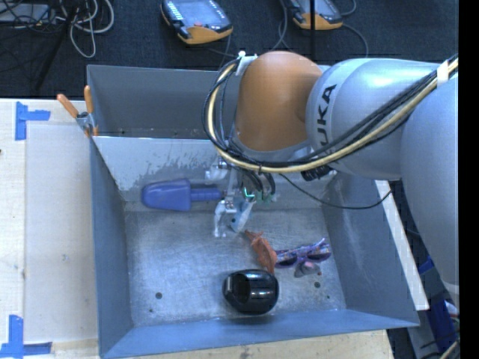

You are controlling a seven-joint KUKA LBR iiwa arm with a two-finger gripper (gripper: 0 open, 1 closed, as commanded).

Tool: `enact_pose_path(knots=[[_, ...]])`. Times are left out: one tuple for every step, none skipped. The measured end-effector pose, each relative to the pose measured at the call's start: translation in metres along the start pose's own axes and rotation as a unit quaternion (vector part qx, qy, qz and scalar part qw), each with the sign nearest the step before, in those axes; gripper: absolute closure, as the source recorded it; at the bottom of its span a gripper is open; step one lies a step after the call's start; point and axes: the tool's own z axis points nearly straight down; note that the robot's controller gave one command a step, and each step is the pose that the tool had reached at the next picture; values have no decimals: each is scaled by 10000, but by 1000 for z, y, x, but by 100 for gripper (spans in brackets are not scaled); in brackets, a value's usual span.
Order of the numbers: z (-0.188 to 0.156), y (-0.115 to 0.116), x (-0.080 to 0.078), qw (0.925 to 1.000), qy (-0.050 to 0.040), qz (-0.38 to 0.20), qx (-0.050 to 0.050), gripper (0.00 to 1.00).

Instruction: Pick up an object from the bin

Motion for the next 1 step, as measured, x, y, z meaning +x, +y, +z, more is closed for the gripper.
enact_pose_path(knots=[[-5, -1, -2, 10000, -37, 15, -5, 0]])
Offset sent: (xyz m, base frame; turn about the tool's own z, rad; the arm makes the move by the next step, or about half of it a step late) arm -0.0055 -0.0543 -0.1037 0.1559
